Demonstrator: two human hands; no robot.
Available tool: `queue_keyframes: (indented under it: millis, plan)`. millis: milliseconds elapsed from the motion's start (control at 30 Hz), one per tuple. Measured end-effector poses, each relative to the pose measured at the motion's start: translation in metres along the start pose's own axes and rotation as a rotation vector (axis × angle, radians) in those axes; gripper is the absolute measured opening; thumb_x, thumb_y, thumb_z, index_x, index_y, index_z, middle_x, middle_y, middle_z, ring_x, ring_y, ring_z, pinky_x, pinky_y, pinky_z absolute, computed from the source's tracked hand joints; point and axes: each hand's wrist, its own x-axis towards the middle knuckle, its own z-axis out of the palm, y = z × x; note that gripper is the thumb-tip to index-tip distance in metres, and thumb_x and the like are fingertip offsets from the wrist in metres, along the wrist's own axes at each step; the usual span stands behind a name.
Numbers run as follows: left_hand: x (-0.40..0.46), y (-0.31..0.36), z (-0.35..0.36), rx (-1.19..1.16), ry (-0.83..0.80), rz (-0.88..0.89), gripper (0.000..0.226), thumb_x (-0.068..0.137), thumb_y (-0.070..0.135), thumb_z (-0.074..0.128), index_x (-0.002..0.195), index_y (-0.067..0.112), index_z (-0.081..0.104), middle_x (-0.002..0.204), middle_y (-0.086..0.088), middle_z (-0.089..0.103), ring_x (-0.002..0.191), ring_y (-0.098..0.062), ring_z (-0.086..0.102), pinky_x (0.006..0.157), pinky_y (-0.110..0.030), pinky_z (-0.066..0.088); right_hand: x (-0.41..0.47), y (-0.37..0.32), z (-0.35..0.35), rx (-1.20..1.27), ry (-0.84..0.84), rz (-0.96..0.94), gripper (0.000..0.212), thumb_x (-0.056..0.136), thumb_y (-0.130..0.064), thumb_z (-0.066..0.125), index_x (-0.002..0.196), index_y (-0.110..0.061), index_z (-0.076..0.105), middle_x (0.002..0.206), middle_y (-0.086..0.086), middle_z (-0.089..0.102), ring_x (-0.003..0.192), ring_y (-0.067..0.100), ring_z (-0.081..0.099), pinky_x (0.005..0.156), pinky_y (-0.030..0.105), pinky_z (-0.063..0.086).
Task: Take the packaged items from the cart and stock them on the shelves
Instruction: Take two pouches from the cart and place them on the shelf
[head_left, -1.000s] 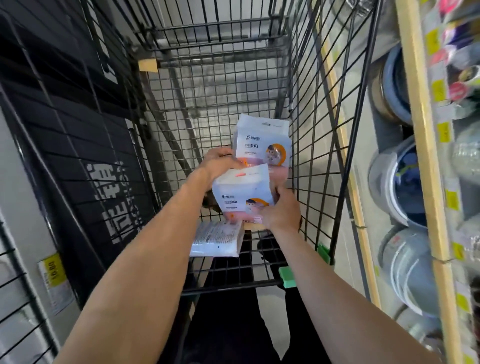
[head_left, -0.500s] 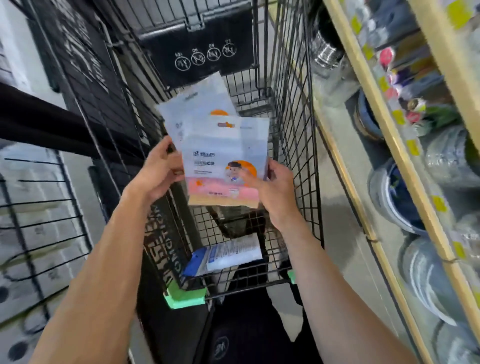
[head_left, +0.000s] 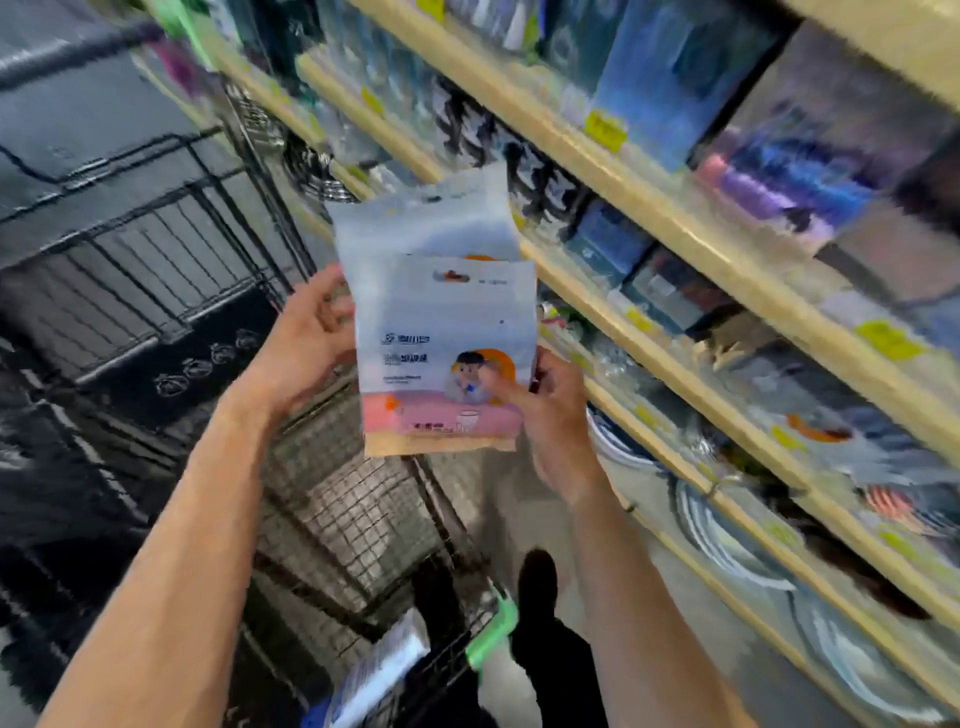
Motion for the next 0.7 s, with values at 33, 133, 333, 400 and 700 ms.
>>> queue_keyframes:
  millis: [33,133,333,400,700]
  plan:
    - [0.012,0.008,0.019,0.020,-0.027,0.004,0.053,0.088,-0.019,0.056,0.136,-0.001,0.044,0.087,0.003,0.078,0.077,-0.008,0.074,0.066,-0.028,0.062,0.001,-0.008,-0.015,0.007,0.044,-0.019,0.027,0.080,0.005,0.075,0.101,-0.012,0.075,0.103,0.012,0.077,0.098,0.027,0.073,0.089,0.046,0.059]
    - [0.053,0.032,0.078,0.071,-0.132,0.043,0.049,0.087,-0.021,0.056,0.129,0.001,0.048,0.074,0.011,0.074,0.065,0.000,0.069,0.052,-0.019,0.056,0.001,-0.031,-0.062,0.066,0.145,-0.066,0.029,0.081,0.003,0.075,0.090,-0.025,0.077,0.093,-0.002,0.079,0.087,0.015,0.074,0.079,0.036,0.059]
    - [0.117,0.071,0.200,0.192,-0.376,0.112,0.043,0.086,-0.022,0.056,0.121,0.002,0.047,0.067,0.010,0.069,0.057,-0.001,0.063,0.052,-0.022,0.050,-0.009,-0.065,-0.153,0.181,0.356,-0.202,0.047,0.059,-0.032,0.086,0.103,-0.018,0.075,0.102,0.008,0.077,0.093,0.027,0.074,0.077,0.040,0.059]
    - [0.129,0.077,0.237,0.212,-0.444,0.121,0.041,0.086,-0.021,0.057,0.120,0.000,0.049,0.075,0.004,0.070,0.065,-0.008,0.065,0.058,-0.027,0.051,-0.014,-0.072,-0.177,0.197,0.419,-0.227,0.056,0.059,-0.034,0.087,0.108,-0.010,0.072,0.103,0.010,0.076,0.092,0.027,0.073,0.078,0.040,0.059]
    - [0.129,0.076,0.376,0.208,-0.582,0.157,0.029,0.084,-0.016,0.051,0.098,0.010,0.051,0.090,-0.013,0.066,0.075,-0.015,0.062,0.055,-0.025,0.044,-0.036,-0.093,-0.278,0.281,0.649,-0.302,0.045,0.057,-0.029,0.086,0.098,-0.013,0.074,0.090,0.005,0.076,0.083,0.022,0.071,0.071,0.038,0.059]
